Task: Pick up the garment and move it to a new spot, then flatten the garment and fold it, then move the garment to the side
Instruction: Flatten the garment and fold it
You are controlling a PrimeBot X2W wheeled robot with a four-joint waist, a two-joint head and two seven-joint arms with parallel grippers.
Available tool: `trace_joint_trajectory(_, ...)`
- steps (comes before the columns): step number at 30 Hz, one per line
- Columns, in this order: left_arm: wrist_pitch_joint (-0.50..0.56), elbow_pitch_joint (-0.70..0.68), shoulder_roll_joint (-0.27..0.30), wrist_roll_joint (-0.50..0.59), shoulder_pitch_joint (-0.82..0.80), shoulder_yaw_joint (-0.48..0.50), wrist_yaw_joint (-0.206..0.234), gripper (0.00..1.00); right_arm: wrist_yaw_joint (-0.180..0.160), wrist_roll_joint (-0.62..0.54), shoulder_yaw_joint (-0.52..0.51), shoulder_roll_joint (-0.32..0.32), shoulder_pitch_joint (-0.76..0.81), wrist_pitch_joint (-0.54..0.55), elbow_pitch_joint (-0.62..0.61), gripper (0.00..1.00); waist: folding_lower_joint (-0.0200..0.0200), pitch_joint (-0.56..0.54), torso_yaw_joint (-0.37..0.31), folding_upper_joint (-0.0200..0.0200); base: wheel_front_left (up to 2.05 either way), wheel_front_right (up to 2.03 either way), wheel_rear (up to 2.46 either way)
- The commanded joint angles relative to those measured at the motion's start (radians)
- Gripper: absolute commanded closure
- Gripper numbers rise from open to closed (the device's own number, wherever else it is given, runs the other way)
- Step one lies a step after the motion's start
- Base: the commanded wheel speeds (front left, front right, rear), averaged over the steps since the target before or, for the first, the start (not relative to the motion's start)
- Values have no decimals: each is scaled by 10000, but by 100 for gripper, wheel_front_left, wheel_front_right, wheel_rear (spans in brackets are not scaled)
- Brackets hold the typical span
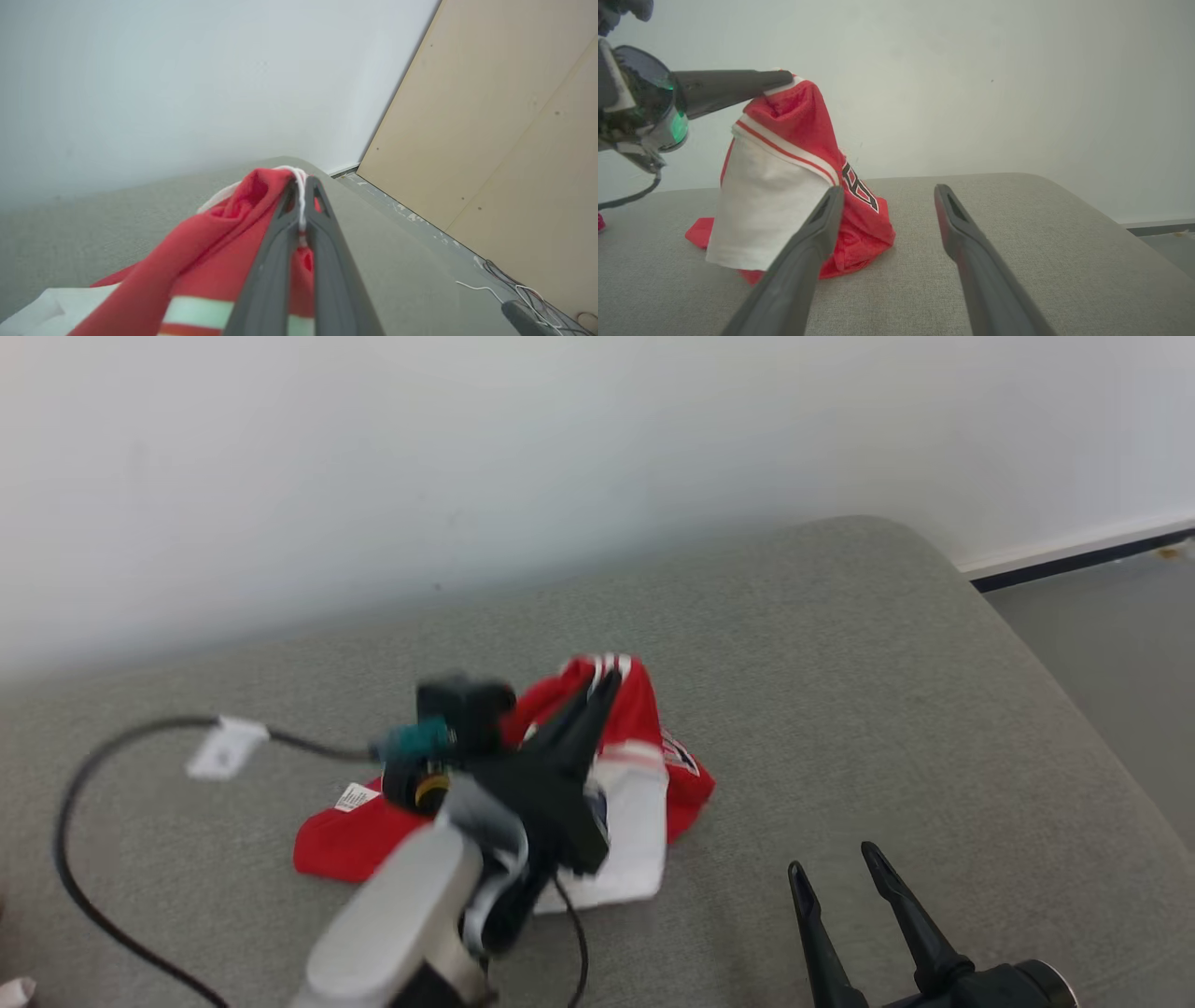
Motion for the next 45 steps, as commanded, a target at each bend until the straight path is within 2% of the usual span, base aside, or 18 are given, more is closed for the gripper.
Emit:
trace_joint_trajectory(1, 318, -197, -7, -479, -537, 144, -17, 100, -22, 97, -17, 3, -23, -2, -27, 0, 0, -28, -263, -1, 0, 0, 0)
trace_joint_trajectory(5, 1175, -515, -23, -1769, -2065, 714, 5, 100, -22, 231, 6, 6, -61, 0, -14, 0, 0, -11, -658, -1, 0, 0, 0)
trace_joint_trajectory(11, 1709, -920, -30, -3926, -4339, 1076, 586, 100, -22, 330, -108, 4, -111, -2, 2, 0, 0, -33, -1129, -1, 0, 0, 0)
trace_joint_trajectory(17, 509, -739, -17, -5751, -5991, 1445, 915, 100, -22, 343, -197, 4, -181, -2, -20, 0, 0, -6, -1163, -1, 0, 0, 0)
trace_joint_trajectory(19, 187, -374, -22, -5860, -6068, 1490, 989, 100, -22, 349, -191, 4, -198, -2, -31, 0, 0, 5, -1138, -1, 0, 0, 0)
trace_joint_trajectory(24, 212, 547, 466, -5942, -4675, 1428, 910, 100, -22, 462, -310, 4, -101, -2, -85, 0, 0, 26, -1050, -1, 0, 0, 0)
trace_joint_trajectory(28, 243, 799, 1125, -6130, -2804, 1472, 877, 100, -22, 540, -416, 1, 3, -2, -95, 0, 0, 142, -908, -1, 0, 0, 0)
trace_joint_trajectory(29, 243, 799, 1125, -6130, -2804, 1472, 877, 100, -22, 540, -416, 1, 3, -2, -95, 0, 0, 142, -908, -1, 0, 0, 0)
trace_joint_trajectory(35, -353, 1185, 2304, -6327, -401, 1962, 693, 100, -22, 493, -502, 3, -103, 0, -151, 0, 0, 516, -523, -1, 0, 0, 0)
trace_joint_trajectory(39, -498, 1797, 2954, -6455, 285, 2344, 544, 100, -22, 431, -426, 6, -289, 0, -176, 0, 0, 857, -211, -1, 0, 0, 0)
trace_joint_trajectory(44, -508, 2550, 3326, -6448, 507, 2437, 331, 100, -22, 377, -359, 4, -443, -2, -167, 0, 0, 1070, 118, -1, 0, 0, 0)
trace_joint_trajectory(45, -635, 2717, 3403, -6309, 513, 2394, 332, 91, -22, 371, -347, 6, -454, -2, -159, 0, 0, 1082, 179, -1, 0, 0, 0)
